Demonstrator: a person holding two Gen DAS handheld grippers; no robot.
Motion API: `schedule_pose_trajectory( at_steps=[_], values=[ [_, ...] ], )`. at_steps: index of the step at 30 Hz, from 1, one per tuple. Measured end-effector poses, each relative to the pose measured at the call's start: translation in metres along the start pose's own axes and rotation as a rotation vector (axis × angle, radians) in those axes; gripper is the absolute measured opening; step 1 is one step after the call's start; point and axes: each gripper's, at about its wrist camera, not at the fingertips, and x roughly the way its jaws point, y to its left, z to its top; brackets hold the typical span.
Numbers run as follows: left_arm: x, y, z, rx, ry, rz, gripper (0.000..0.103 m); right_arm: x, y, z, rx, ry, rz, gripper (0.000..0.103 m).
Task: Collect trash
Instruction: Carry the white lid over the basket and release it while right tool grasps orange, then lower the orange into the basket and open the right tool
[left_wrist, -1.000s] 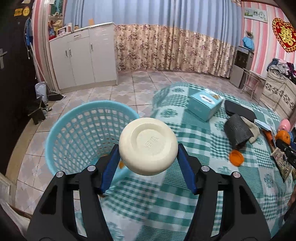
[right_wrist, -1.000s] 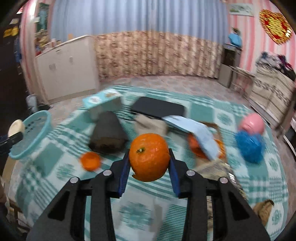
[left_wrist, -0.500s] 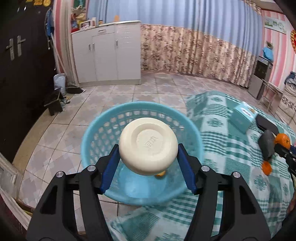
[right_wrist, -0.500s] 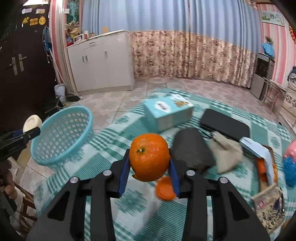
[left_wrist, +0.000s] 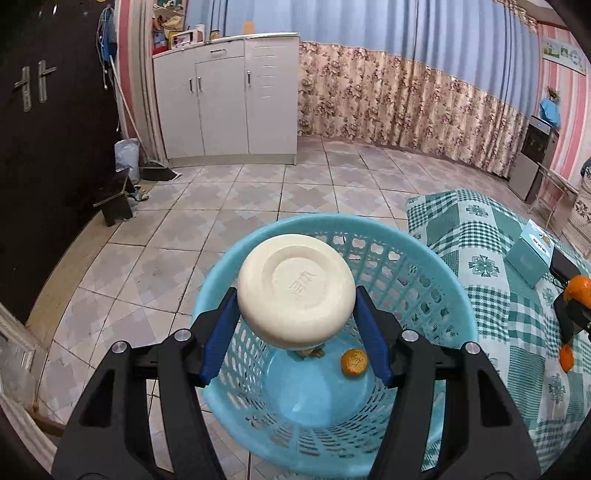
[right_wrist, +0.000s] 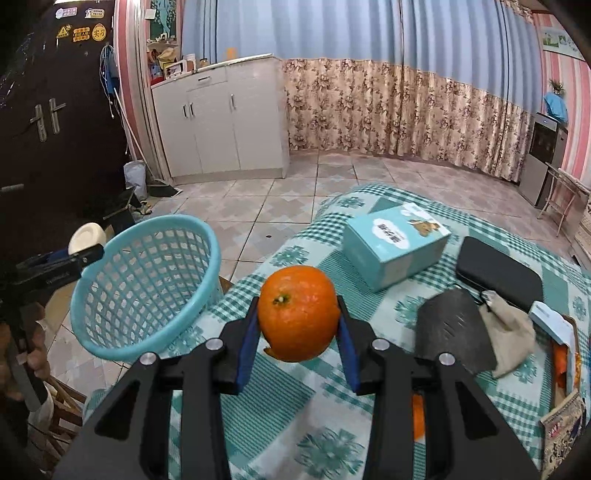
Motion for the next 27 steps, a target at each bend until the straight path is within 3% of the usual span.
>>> schedule_pose_trajectory(
  at_steps=[11,13,22,27],
  values=[
    [0.012,-0.004,0.009,0.031,-0.019,-0.023,0.061,0.022,0.025,0.006,-0.023,0.012,0.02,0.039],
    [0.013,-0.001,0.01,0.019,-0.015,-0.029,0.077,0.023,0.028,0.007,-0.028,0.012,0.02,0.039],
    [-0.01,0.003,0.009,0.045,-0.064,0.039,0.094,0.02,0.032,0.01,-0.044,0.004,0.021,0.038],
    [-0.03,0.014,0.005,0.038,-0.09,0.073,0.098,0.018,0.039,0.015,-0.062,-0.004,0.022,0.039]
  ],
)
